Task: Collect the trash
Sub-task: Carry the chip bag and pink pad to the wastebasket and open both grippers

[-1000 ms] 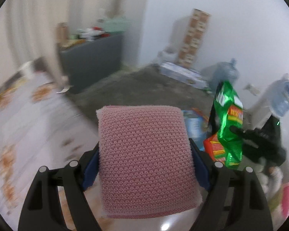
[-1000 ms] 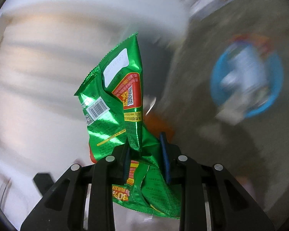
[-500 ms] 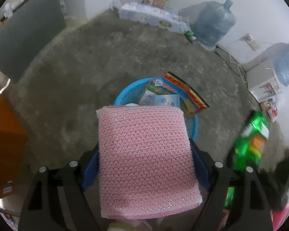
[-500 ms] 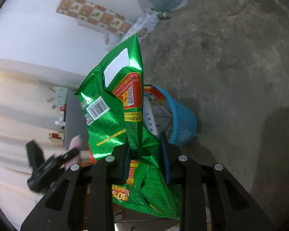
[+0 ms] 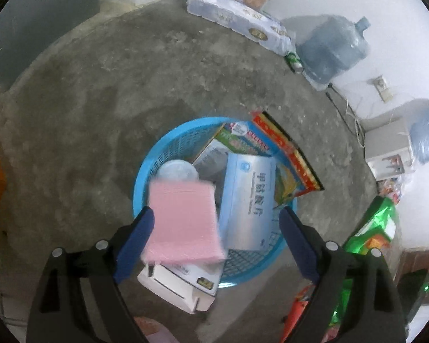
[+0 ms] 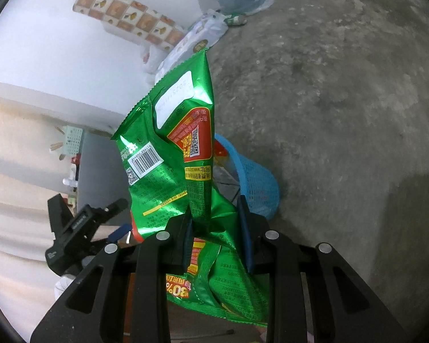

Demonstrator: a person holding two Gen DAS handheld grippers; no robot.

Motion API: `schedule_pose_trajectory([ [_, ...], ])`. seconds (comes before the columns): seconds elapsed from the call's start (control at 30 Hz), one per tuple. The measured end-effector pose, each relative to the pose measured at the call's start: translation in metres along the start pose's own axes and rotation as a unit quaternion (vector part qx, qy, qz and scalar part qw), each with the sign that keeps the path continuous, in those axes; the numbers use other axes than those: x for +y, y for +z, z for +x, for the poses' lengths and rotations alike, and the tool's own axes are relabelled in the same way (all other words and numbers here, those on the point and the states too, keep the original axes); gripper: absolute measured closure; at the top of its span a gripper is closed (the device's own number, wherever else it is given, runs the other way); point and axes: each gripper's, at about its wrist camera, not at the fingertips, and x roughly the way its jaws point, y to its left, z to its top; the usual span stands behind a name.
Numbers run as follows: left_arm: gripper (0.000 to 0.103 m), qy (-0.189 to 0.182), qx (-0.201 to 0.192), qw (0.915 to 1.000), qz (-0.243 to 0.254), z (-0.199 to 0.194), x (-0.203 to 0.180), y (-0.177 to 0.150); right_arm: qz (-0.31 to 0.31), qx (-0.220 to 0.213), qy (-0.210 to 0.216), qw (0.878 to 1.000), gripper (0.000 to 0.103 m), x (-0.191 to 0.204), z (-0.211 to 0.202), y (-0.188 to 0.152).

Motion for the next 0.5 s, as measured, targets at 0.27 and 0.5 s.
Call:
schedule_pose_trajectory([
  [0.27, 0.016, -0.014, -0.053, 0.9985, 0.005, -0.086, 0.009, 0.003, -0.135, 0.063, -0.006, 0.989, 0.075, 0.07, 0.056, 0.011],
  [0.5, 0.016, -0.034, -0.14, 0.989, 0.033, -0.219, 0.025, -0.04, -0.283, 0.111, -0.132, 0.943, 0.045, 0.117, 0.142, 0.01],
])
